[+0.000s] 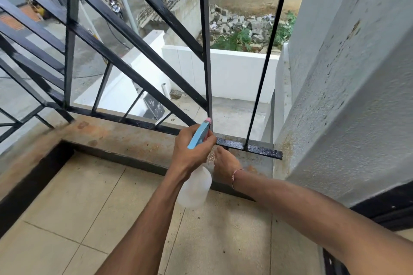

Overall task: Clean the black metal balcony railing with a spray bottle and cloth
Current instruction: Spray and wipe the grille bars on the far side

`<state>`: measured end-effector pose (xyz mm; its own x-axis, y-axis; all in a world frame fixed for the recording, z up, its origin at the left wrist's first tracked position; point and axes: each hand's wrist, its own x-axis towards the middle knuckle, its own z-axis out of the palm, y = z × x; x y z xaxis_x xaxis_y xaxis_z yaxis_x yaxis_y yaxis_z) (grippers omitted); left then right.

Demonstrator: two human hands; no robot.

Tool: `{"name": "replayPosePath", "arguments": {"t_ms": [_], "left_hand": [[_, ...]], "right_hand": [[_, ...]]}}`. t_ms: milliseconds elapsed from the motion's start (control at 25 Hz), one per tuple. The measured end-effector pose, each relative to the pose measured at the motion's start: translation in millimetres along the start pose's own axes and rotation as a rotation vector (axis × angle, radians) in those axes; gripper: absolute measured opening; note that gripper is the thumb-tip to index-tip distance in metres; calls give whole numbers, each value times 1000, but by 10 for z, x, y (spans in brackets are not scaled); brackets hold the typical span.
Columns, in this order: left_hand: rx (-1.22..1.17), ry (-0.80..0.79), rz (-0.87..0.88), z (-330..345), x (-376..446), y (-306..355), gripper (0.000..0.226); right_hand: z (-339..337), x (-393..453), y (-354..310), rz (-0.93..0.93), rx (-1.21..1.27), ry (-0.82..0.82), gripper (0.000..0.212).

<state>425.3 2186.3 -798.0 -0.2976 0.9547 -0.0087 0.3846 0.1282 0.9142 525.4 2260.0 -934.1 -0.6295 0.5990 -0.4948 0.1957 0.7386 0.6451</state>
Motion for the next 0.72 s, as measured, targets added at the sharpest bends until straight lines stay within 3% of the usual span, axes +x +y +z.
{"name": "replayPosePath", "arguments": {"t_ms": [160,320,520,720], "left_hand": [[-21,-4,7,-25,12,89,5],[-59,-7,-26,-28,-60,123,4],[-104,24,-84,-184,-161,382,2],[-118,4,-243,-615,-333,1172,11]], "right_hand": [[-124,-205,173,-87,-38,35,45],[-270,-477,543,-190,206,28,27],[-483,-947,1080,-122,1214,12,25],[-817,-1689,1632,82,2090,-19,16]]}}
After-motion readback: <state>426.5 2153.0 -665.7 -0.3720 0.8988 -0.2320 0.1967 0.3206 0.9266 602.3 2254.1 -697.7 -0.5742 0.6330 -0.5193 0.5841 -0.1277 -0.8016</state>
